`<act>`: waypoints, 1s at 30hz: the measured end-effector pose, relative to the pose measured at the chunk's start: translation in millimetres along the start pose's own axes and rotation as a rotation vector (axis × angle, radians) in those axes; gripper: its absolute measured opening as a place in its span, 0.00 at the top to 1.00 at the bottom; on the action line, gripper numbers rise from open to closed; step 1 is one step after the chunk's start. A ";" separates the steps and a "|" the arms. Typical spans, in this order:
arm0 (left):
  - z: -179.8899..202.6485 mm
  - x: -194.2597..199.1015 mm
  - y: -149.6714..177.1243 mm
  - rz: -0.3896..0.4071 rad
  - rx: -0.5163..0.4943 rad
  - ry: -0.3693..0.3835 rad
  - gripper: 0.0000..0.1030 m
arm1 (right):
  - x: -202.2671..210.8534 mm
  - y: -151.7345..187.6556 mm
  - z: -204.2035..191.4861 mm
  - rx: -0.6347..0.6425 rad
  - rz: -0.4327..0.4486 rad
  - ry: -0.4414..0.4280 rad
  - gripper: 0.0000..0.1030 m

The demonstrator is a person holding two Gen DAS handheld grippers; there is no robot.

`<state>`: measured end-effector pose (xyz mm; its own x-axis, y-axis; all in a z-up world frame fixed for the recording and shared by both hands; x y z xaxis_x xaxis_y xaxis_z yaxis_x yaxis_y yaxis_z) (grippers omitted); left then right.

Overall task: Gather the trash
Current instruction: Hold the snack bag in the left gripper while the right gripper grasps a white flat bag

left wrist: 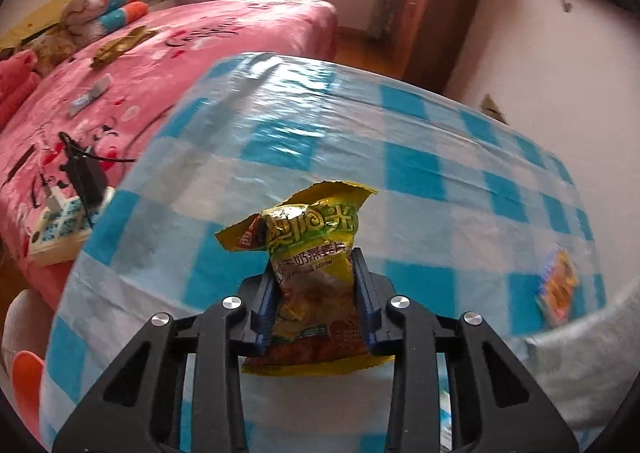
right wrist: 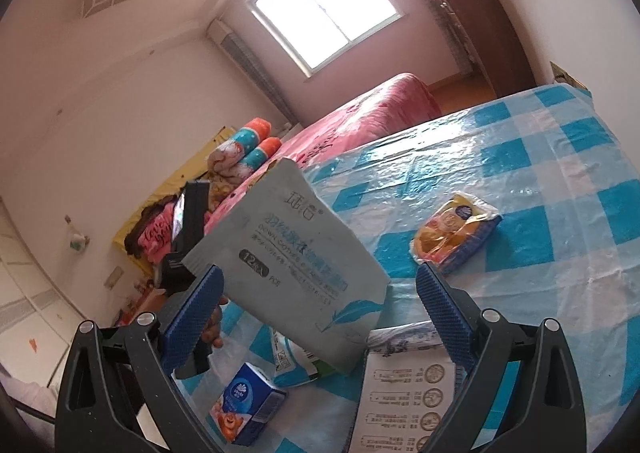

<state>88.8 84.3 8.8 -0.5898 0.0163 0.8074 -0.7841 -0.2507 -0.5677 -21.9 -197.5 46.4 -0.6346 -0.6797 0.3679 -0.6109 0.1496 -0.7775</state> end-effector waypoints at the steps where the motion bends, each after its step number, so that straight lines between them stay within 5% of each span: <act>1: 5.8 4.2 4.7 -0.004 -0.015 0.025 0.66 | -1.6 1.0 -1.5 0.009 -0.006 0.004 0.07; 16: 47.3 36.7 45.4 -0.059 -0.105 0.252 0.66 | -25.9 13.8 -24.2 0.139 -0.108 0.042 0.07; 26: 54.3 41.3 53.7 -0.091 -0.107 0.341 0.66 | -33.2 18.9 -28.1 0.169 -0.148 0.030 0.07; 30: 63.2 43.0 54.0 -0.089 -0.137 0.363 0.66 | -39.0 24.0 -35.5 0.249 -0.161 0.134 0.07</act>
<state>33.3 10.3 23.0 -0.5290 0.3794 0.7591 -0.8393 -0.1017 -0.5340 -28.6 -141.9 31.5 -0.6058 -0.5774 0.5474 -0.5846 -0.1436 -0.7985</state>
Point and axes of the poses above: each gripper's, at about its wrist camera, not at the fingertips, and x roughly against the way its jaws point, z to its right, y to its underside, the point moved 2 cm from there along -x, roughly the way its jaws point, and after that the axes turned 6 degrees about x, right-handed, at the moved point
